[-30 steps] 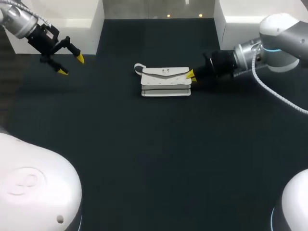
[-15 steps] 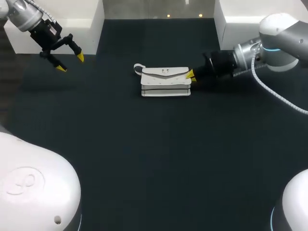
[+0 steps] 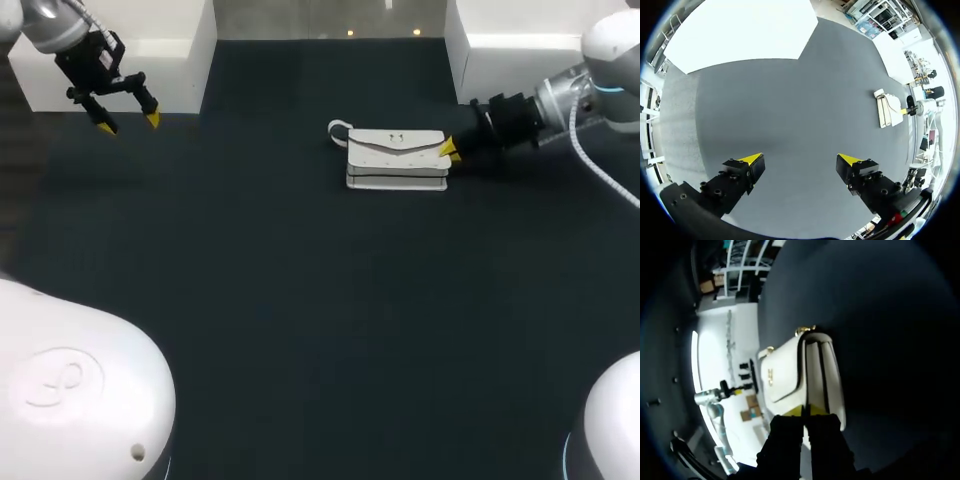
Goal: Pick up the bag, open it, inspect its contents, close it, and place it on the opposite side
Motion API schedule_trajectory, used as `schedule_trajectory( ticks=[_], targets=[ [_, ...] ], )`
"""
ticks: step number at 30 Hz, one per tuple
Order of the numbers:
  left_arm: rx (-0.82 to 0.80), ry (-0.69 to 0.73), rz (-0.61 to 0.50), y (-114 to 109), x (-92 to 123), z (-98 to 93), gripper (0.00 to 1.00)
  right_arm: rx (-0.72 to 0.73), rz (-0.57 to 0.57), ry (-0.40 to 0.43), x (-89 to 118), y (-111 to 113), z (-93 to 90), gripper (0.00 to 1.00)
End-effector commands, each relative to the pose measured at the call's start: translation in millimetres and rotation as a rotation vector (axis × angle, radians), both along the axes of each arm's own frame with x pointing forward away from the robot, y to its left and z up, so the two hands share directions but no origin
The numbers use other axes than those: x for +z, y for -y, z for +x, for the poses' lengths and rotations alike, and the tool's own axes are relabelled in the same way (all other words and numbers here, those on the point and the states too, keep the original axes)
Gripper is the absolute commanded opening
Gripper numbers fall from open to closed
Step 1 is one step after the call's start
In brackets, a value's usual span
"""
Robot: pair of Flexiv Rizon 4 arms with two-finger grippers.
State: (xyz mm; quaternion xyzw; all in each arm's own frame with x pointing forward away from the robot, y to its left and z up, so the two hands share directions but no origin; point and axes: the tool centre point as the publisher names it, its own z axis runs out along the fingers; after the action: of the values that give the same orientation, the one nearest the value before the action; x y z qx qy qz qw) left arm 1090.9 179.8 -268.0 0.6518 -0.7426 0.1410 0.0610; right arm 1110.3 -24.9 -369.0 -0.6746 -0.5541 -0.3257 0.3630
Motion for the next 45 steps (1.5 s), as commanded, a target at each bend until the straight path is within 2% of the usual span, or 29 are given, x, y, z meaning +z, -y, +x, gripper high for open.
schedule_trajectory(
  ticks=[1, 6, 14, 33, 45],
  targets=[
    [-0.006, 0.015, 0.011, -2.6, -0.8, -2.7, 1.0, 0.006, 0.028, -0.015, 3.6, 45.2, 16.0, 0.0],
    [-0.02, 0.029, 0.049, -7.0, -1.9, -2.0, 1.0, -0.004, 0.031, -0.008, 3.9, 82.5, 27.8, 0.0],
    [-0.021, 0.006, 0.077, -1.7, 0.7, -3.5, 1.0, -0.04, 0.004, -0.027, 6.7, 125.0, 40.8, 0.0],
    [-0.028, -0.012, 0.1, 1.3, 1.7, -5.9, 1.0, -0.04, 0.004, -0.027, 6.7, 125.0, 40.8, 0.0],
    [-0.028, -0.012, 0.1, 1.3, 1.7, -5.9, 1.0, -0.047, -0.095, -0.043, 21.4, 210.6, 63.4, 0.0]
  ],
)
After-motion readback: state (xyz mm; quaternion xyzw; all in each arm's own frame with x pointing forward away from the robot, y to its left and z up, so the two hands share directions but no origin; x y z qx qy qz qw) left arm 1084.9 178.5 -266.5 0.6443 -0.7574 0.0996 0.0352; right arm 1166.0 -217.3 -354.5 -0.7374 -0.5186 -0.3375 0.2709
